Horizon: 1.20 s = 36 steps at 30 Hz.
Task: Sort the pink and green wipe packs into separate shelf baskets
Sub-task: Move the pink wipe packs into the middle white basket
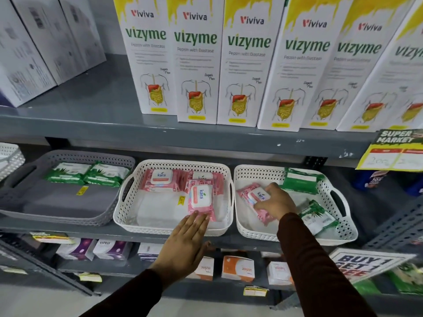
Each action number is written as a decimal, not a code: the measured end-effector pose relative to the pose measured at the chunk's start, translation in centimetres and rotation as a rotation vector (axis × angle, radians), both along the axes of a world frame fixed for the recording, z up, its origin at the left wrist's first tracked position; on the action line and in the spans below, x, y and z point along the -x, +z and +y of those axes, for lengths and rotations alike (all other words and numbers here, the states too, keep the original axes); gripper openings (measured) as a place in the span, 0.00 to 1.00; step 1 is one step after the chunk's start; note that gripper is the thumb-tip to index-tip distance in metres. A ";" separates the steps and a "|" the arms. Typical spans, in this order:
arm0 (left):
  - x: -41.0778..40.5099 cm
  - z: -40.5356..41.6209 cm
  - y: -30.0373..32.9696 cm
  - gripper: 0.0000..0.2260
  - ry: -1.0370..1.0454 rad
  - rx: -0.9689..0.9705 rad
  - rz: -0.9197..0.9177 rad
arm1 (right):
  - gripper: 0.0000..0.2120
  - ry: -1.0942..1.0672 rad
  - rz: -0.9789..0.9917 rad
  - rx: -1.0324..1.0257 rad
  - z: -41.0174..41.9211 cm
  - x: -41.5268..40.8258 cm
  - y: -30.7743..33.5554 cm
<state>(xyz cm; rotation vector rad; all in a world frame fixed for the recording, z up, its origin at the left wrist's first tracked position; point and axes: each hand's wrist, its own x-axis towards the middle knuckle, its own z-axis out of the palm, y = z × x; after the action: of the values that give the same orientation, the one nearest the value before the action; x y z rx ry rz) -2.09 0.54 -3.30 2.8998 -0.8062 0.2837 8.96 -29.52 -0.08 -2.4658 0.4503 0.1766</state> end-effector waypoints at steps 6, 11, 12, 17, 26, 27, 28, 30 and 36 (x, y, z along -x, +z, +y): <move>-0.1 5.2 0.1 0.26 0.014 0.047 0.004 | 0.24 -0.260 -0.431 -0.190 3.3 2.8 0.1; 0.0 10.3 0.4 0.26 0.056 0.083 0.014 | 0.22 -0.160 -0.704 -0.362 11.3 3.5 2.9; 0.0 11.4 0.4 0.26 0.064 0.085 0.015 | 0.21 -0.088 -0.696 -0.373 13.4 3.4 3.1; -0.3 15.7 0.3 0.26 0.083 0.085 0.028 | 0.21 0.198 -0.462 -0.374 22.9 2.7 2.5; -0.8 18.0 0.5 0.24 0.074 0.088 0.034 | 0.21 0.343 -0.276 -0.014 29.0 1.1 -0.3; -0.7 17.7 0.4 0.24 0.074 0.095 0.032 | 0.21 0.350 -0.275 -0.026 28.8 1.1 -0.1; -0.6 17.4 0.4 0.24 0.063 0.095 0.025 | 0.20 0.352 -0.274 -0.064 28.6 1.2 0.3; -0.5 16.3 0.4 0.24 0.021 0.094 0.014 | 0.18 0.305 -0.308 -0.174 27.5 1.6 1.2; -1.0 10.1 0.3 0.24 -0.115 0.124 0.040 | 0.08 -0.129 -0.622 -0.130 17.3 3.8 1.9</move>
<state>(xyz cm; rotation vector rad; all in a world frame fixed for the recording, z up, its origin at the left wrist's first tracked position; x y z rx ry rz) -1.09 10.67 -3.03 2.7234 -0.9110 0.2544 5.20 -12.17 1.82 -2.2031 0.3075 -0.5803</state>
